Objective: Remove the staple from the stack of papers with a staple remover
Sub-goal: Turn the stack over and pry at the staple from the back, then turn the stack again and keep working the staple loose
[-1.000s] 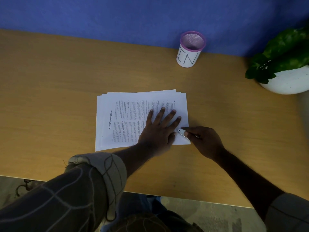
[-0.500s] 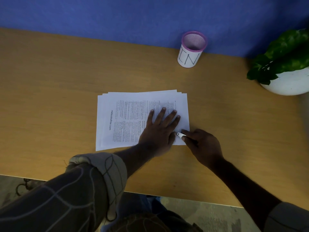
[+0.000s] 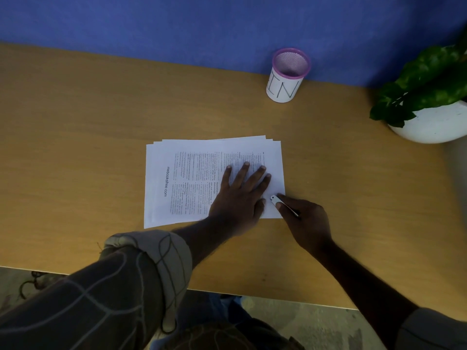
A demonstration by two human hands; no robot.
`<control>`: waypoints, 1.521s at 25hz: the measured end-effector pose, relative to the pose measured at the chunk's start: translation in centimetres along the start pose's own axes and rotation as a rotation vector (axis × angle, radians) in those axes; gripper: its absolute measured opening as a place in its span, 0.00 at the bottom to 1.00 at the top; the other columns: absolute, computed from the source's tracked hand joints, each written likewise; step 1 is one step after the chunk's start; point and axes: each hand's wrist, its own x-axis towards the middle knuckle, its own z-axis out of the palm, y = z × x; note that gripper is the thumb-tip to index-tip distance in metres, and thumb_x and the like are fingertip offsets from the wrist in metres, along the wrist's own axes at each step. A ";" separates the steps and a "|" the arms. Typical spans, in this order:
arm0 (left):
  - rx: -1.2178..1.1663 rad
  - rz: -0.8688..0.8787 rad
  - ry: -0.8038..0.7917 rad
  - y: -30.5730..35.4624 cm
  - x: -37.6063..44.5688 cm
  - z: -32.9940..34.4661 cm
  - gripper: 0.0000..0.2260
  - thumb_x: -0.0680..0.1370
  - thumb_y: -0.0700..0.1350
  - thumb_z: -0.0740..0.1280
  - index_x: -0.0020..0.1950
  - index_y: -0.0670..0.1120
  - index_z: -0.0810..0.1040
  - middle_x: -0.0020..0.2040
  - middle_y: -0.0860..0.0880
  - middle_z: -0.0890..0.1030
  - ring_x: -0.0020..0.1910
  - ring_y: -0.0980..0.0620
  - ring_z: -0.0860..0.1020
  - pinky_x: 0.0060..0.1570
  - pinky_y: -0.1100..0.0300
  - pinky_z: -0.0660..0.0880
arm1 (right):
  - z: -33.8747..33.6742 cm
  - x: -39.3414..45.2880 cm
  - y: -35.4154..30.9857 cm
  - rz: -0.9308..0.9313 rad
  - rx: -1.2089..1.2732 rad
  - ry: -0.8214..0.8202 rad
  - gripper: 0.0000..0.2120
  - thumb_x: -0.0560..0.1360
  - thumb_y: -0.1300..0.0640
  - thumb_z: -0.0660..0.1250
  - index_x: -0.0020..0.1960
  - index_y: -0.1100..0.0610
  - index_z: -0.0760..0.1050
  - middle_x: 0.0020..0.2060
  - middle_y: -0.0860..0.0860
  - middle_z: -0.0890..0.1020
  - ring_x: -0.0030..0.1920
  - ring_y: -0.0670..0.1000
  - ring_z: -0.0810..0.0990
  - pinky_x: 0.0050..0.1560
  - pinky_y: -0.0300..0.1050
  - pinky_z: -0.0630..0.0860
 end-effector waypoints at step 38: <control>-0.365 -0.098 -0.032 -1.0 0.9 -9.3 0.27 0.75 0.34 0.67 0.73 0.46 0.71 0.68 0.44 0.77 0.62 0.42 0.78 0.60 0.50 0.78 | -4.1 2.3 -3.0 -0.064 -0.300 0.029 0.35 0.70 0.56 0.73 0.72 0.51 0.62 0.69 0.52 0.71 0.68 0.55 0.67 0.66 0.56 0.66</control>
